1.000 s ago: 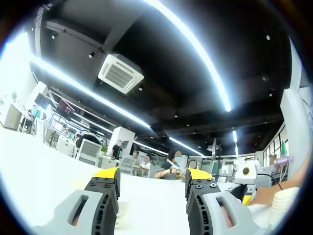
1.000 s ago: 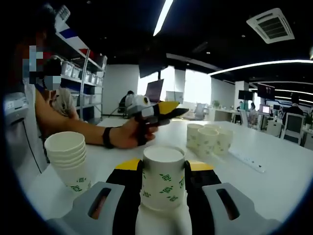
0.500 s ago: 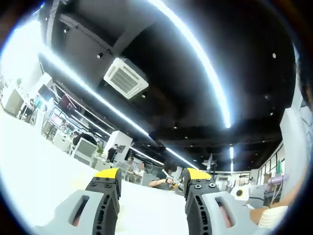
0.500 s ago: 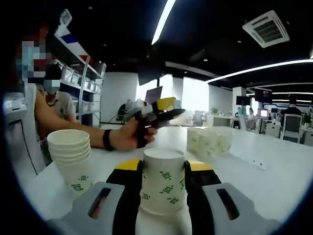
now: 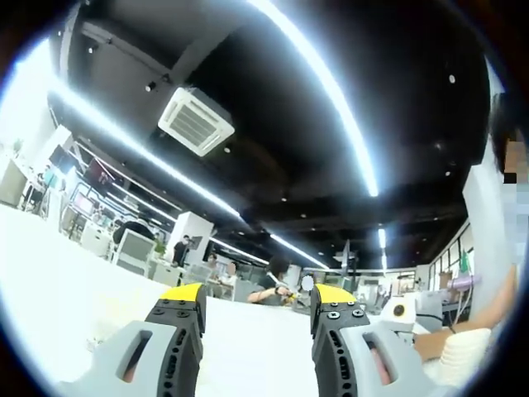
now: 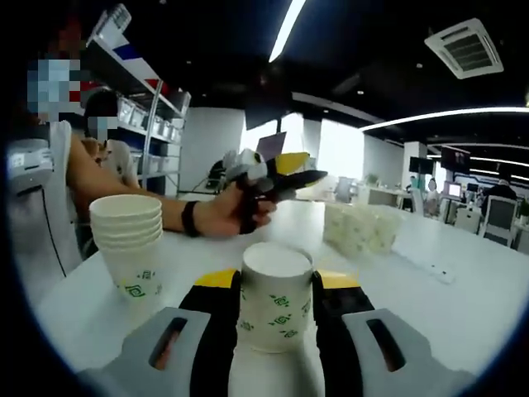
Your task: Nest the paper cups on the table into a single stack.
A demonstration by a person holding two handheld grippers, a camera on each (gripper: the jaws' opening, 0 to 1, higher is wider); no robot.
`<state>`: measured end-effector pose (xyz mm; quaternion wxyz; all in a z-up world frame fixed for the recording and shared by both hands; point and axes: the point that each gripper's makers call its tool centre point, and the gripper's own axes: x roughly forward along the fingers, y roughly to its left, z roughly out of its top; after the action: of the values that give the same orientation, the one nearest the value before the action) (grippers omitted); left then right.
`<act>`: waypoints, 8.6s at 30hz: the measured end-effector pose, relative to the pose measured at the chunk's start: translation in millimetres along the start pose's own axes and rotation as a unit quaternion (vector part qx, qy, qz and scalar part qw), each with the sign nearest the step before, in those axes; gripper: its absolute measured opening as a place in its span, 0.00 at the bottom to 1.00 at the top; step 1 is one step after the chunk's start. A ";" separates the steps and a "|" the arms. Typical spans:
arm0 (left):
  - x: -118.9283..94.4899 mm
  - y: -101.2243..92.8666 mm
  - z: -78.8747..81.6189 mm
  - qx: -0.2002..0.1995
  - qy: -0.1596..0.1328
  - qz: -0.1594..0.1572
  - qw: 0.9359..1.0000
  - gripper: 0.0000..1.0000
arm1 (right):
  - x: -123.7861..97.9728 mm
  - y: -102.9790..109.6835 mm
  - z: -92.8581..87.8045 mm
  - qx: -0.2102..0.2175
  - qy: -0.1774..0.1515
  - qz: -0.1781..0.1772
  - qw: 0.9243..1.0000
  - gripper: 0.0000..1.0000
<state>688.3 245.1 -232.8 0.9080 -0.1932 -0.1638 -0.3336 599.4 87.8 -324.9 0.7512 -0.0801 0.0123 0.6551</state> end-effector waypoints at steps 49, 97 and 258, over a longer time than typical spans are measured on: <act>-0.1 -176.1 -83.2 -0.061 0.149 -0.310 0.937 0.64 | -24.8 9.5 96.2 0.091 -0.257 0.023 0.962 0.39; -3.1 -159.8 -124.6 0.016 0.230 -0.281 0.932 0.57 | -14.1 11.4 79.9 -0.009 -0.148 -0.015 0.989 0.38; -37.4 -217.5 11.0 -0.138 -0.015 -0.440 0.887 0.45 | -15.0 -20.2 34.0 0.050 -0.104 -0.028 0.993 0.46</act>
<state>513.9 117.6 -186.6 0.6295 -0.2297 -0.1982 -0.7153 614.3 75.1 -287.4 0.7693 0.0264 -0.0355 0.6373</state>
